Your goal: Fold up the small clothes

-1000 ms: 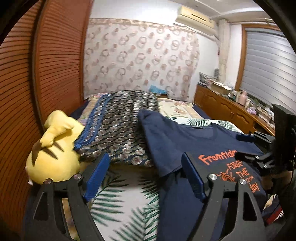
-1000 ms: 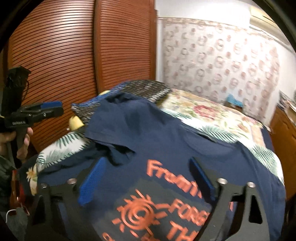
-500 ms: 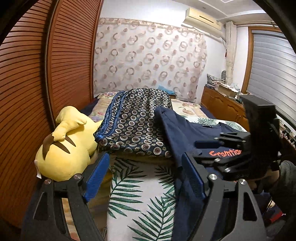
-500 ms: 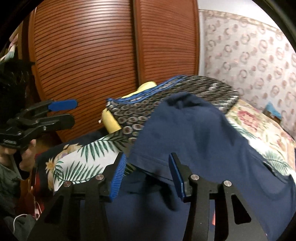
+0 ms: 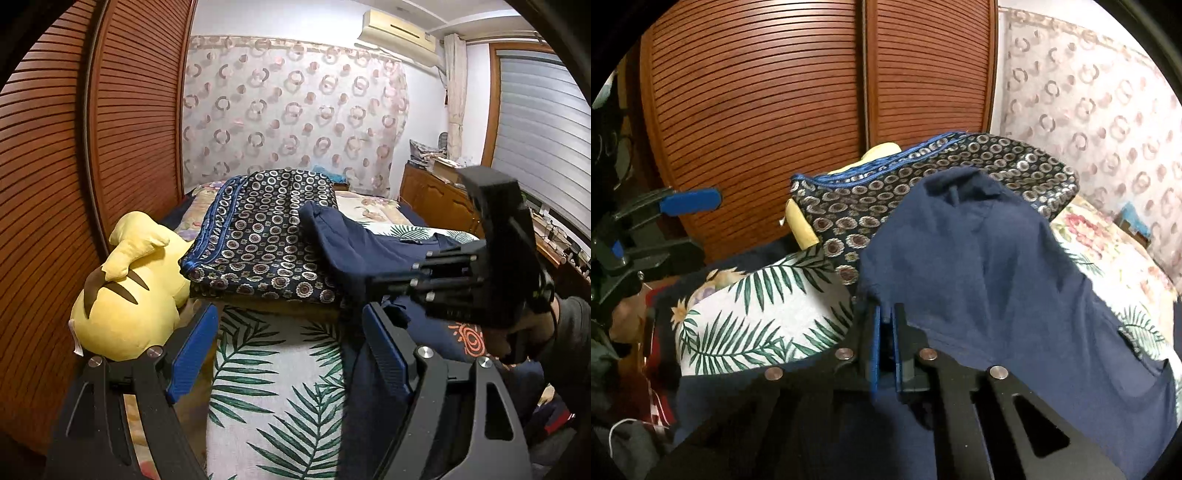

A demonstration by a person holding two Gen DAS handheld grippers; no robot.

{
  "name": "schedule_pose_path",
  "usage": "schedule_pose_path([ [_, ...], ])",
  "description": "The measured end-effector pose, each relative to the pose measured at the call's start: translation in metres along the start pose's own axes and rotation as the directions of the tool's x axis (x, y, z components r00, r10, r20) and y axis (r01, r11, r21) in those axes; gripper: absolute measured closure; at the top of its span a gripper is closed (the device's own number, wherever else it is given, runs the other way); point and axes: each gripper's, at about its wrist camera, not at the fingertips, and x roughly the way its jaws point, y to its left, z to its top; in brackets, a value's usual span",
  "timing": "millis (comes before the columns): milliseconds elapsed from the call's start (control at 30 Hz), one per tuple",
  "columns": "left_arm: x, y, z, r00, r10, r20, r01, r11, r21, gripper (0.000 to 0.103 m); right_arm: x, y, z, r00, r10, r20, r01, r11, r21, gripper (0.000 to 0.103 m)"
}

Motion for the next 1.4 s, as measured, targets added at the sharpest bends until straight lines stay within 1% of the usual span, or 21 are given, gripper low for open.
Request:
schedule_pose_path([
  [67,0.001,-0.002,0.000,1.000,-0.003,-0.002,0.003,1.000,0.002,0.022,-0.003,-0.007,0.002,1.000,0.000,0.018,0.000,1.000,0.022,0.099],
  [200,0.001,-0.006,-0.001,1.000,-0.008,-0.006,0.008,1.000,0.021,0.022,-0.018,-0.017,0.006,0.997,-0.040,0.059,0.037,0.998,0.055,0.100],
  [367,0.002,-0.011,-0.001,1.000,-0.018,-0.008,0.018,0.999,0.028,0.022,-0.020,-0.043,0.021,0.988,-0.134,0.082,0.125,0.987,0.104,0.100],
  [533,0.002,-0.015,-0.002,1.000,-0.022,-0.012,0.022,0.999,0.037,0.022,-0.011,-0.065,0.030,0.967,-0.250,0.056,0.240,0.960,0.140,0.100],
  [667,0.003,-0.016,-0.003,1.000,-0.024,-0.016,0.025,0.999,0.036,0.022,0.008,-0.079,0.042,0.950,-0.311,0.007,0.304,0.933,0.193,0.100],
  [733,0.003,-0.017,-0.003,0.999,-0.026,-0.019,0.026,0.999,0.037,0.022,0.015,-0.084,0.041,0.948,-0.317,-0.017,0.313,0.924,0.217,0.100],
  [767,0.004,-0.018,-0.003,0.999,-0.026,-0.020,0.027,0.999,0.037,0.022,0.017,-0.084,0.042,0.946,-0.324,-0.028,0.322,0.920,0.224,0.099],
  [833,0.004,-0.020,-0.003,0.999,-0.029,-0.022,0.030,0.999,0.041,0.022,0.022,-0.085,0.041,0.942,-0.333,-0.049,0.335,0.914,0.230,0.085],
  [867,0.004,-0.022,-0.003,0.999,-0.031,-0.023,0.032,0.999,0.042,0.022,0.024,-0.084,0.041,0.944,-0.326,-0.052,0.329,0.916,0.228,0.082],
  [900,0.004,-0.023,-0.002,0.999,-0.033,-0.023,0.034,0.998,0.044,0.022,0.023,-0.084,0.044,0.944,-0.325,-0.050,0.328,0.918,0.224,0.074],
  [933,0.004,-0.025,-0.002,0.999,-0.035,-0.023,0.036,0.998,0.045,0.022,0.021,-0.081,0.043,0.944,-0.328,-0.044,0.330,0.918,0.219,0.064],
  [967,0.004,-0.025,-0.001,0.999,-0.042,-0.022,0.043,0.998,0.047,0.022,0.012,-0.082,0.039,0.943,-0.332,-0.037,0.332,0.918,0.215,0.057],
  [1000,0.006,-0.027,-0.001,0.999,-0.046,-0.023,0.047,0.998,0.050,0.022,0.008,-0.081,0.037,0.944,-0.329,-0.032,0.328,0.920,0.216,0.048],
  [1033,0.006,-0.029,0.000,0.998,-0.050,-0.023,0.051,0.997,0.051,0.022,0.003,-0.080,0.034,0.947,-0.321,-0.022,0.318,0.922,0.220,0.043],
  [1133,0.009,-0.036,0.001,0.998,-0.064,-0.026,0.066,0.996,0.059,0.022,-0.013,-0.081,0.022,0.948,-0.318,-0.005,0.310,0.922,0.233,0.042],
  [1400,0.032,-0.066,0.001,0.993,-0.100,-0.058,0.106,0.989,0.101,0.022,-0.069,-0.072,-0.032,0.953,-0.301,0.035,0.282,0.922,0.267,0.042],
])
